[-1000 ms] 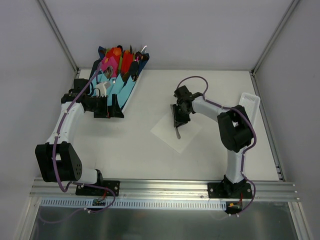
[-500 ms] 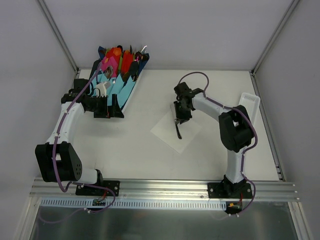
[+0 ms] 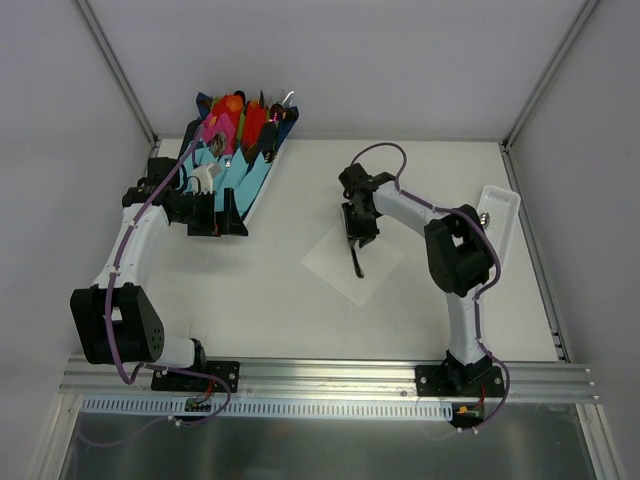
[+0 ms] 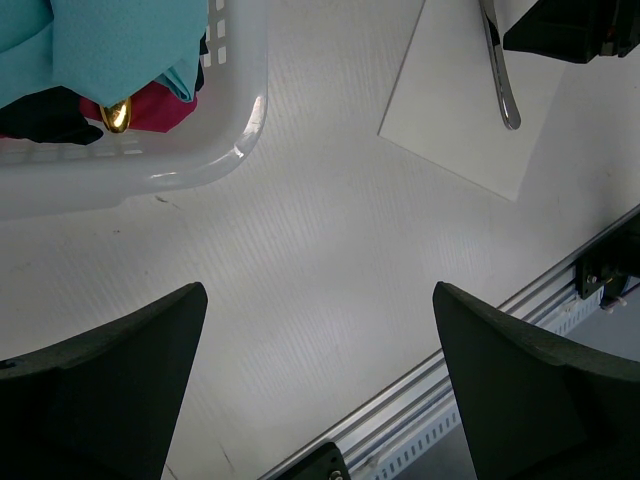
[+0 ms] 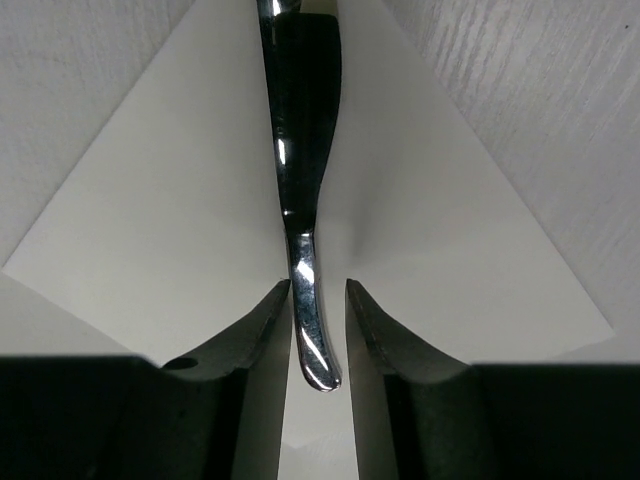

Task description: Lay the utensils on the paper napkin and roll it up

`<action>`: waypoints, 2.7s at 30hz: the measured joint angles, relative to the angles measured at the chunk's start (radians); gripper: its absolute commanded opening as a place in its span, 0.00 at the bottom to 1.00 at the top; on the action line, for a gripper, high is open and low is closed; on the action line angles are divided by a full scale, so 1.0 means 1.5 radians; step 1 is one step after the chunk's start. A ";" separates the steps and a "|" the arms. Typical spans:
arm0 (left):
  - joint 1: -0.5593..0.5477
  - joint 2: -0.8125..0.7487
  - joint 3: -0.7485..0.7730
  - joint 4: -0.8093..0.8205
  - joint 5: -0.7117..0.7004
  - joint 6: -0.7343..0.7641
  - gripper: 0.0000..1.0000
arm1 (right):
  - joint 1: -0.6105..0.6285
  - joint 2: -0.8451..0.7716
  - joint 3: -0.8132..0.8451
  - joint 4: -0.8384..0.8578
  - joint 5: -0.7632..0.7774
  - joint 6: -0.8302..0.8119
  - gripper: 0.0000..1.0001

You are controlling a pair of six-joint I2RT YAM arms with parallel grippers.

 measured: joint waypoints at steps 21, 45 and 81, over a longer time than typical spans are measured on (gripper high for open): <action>0.000 0.004 0.000 0.000 -0.012 0.000 0.99 | 0.017 0.035 0.051 -0.023 0.021 0.000 0.33; 0.000 0.005 0.000 -0.001 -0.015 0.001 0.99 | 0.019 0.064 0.058 -0.030 0.037 0.000 0.00; 0.000 0.005 -0.002 -0.002 -0.015 0.002 0.99 | 0.014 0.056 0.051 -0.030 0.032 0.031 0.32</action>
